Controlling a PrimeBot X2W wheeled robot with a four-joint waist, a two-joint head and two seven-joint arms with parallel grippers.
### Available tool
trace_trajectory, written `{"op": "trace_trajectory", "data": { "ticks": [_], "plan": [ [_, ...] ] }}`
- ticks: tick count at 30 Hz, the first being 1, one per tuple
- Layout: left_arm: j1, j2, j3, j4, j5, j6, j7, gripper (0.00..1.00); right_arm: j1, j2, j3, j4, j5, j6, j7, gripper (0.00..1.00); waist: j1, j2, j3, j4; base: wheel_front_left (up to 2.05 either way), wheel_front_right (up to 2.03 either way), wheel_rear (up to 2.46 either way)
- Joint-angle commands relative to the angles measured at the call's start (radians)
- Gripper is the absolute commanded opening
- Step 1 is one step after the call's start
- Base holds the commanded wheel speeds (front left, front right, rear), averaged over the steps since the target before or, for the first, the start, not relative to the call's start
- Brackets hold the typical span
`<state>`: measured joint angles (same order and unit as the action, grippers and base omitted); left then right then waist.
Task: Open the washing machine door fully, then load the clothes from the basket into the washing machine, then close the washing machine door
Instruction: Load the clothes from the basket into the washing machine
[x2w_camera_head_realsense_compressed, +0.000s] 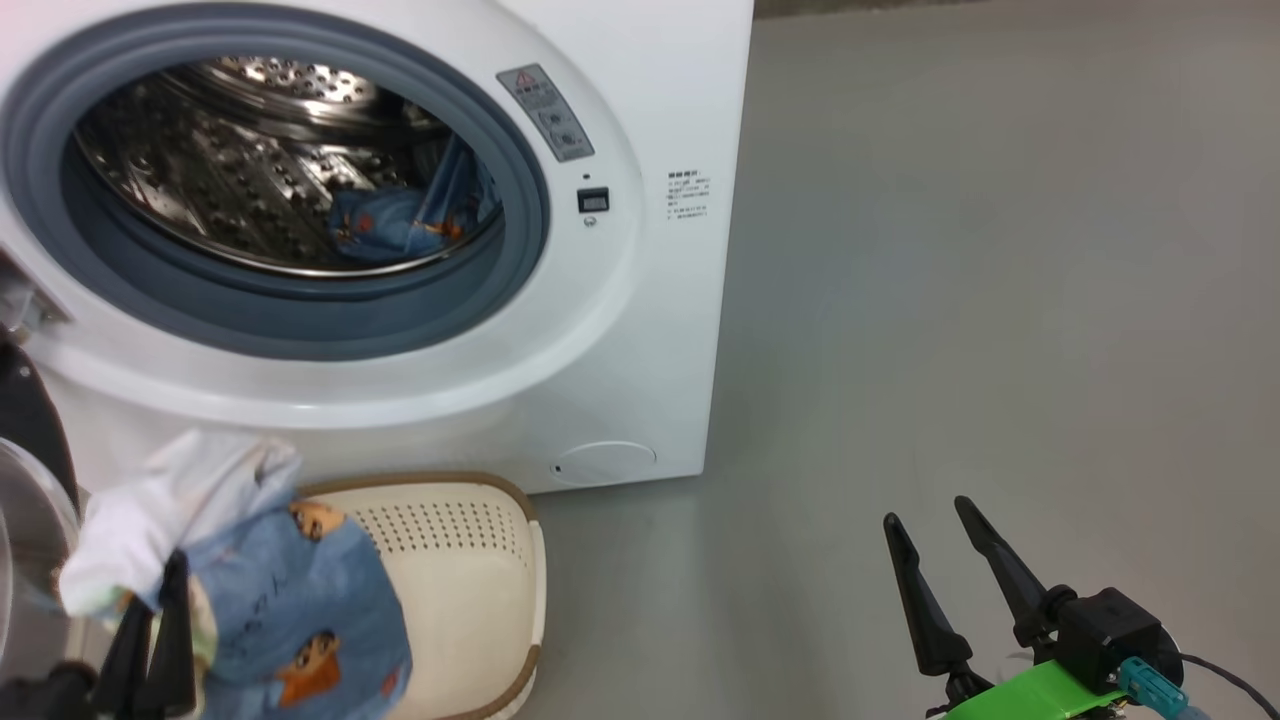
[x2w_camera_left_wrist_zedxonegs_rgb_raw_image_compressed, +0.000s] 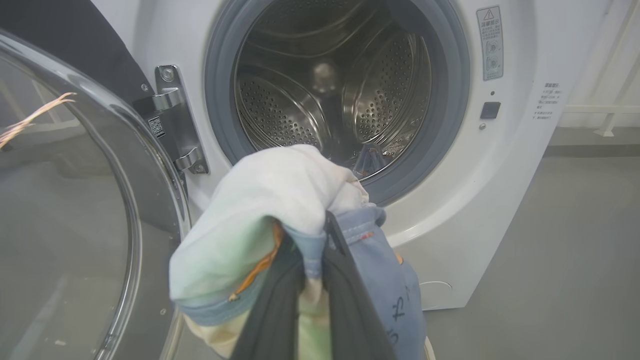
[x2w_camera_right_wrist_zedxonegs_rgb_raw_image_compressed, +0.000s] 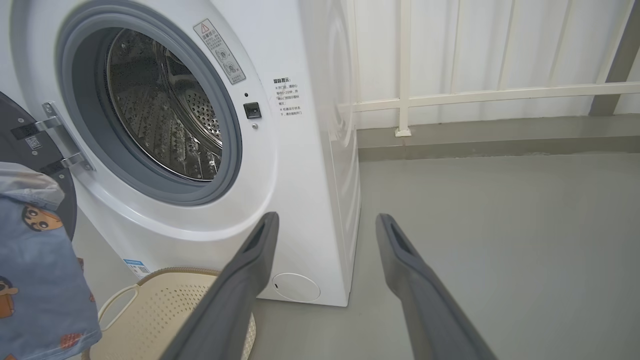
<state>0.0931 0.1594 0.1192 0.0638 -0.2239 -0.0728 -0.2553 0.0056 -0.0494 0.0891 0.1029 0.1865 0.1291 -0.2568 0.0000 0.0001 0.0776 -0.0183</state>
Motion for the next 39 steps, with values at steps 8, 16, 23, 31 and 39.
{"op": "trace_trajectory", "data": {
  "ticks": [8, 16, 23, 31, 39],
  "plan": [
    [-0.197, 0.048, 0.027, 0.056, -0.009, -0.039, -0.006, 0.00, -0.029, -0.001, 0.034, -0.041, 0.006, 0.002, -0.005, 1.00, 0.0000, -0.0001, 0.101, -0.034, 0.00, 0.00, 0.00],
    [-0.344, 0.110, 0.006, 0.134, -0.017, -0.053, -0.006, 0.00, -0.050, -0.001, 0.046, -0.063, 0.010, 0.002, -0.005, 1.00, 0.0000, -0.0001, 0.181, -0.075, 0.00, 0.00, 0.00],
    [-0.495, 0.167, -0.038, 0.202, -0.031, -0.057, -0.006, 0.00, -0.069, -0.001, 0.059, -0.077, 0.027, 0.002, -0.005, 1.00, 0.0000, -0.0001, 0.242, -0.105, 0.00, 0.00, 0.00],
    [-0.666, 0.227, -0.097, 0.299, -0.050, -0.058, 0.005, 0.00, -0.085, -0.001, 0.080, -0.083, 0.048, 0.002, -0.005, 1.00, 0.0000, -0.0001, 0.289, -0.140, 0.00, 0.00, 0.00],
    [-0.836, 0.286, -0.161, 0.396, -0.070, -0.058, 0.050, 0.00, -0.097, -0.001, 0.091, -0.092, 0.067, 0.002, -0.005, 1.00, 0.0000, -0.0001, 0.346, -0.173, 0.00, 0.00, 0.00]
  ]
}}
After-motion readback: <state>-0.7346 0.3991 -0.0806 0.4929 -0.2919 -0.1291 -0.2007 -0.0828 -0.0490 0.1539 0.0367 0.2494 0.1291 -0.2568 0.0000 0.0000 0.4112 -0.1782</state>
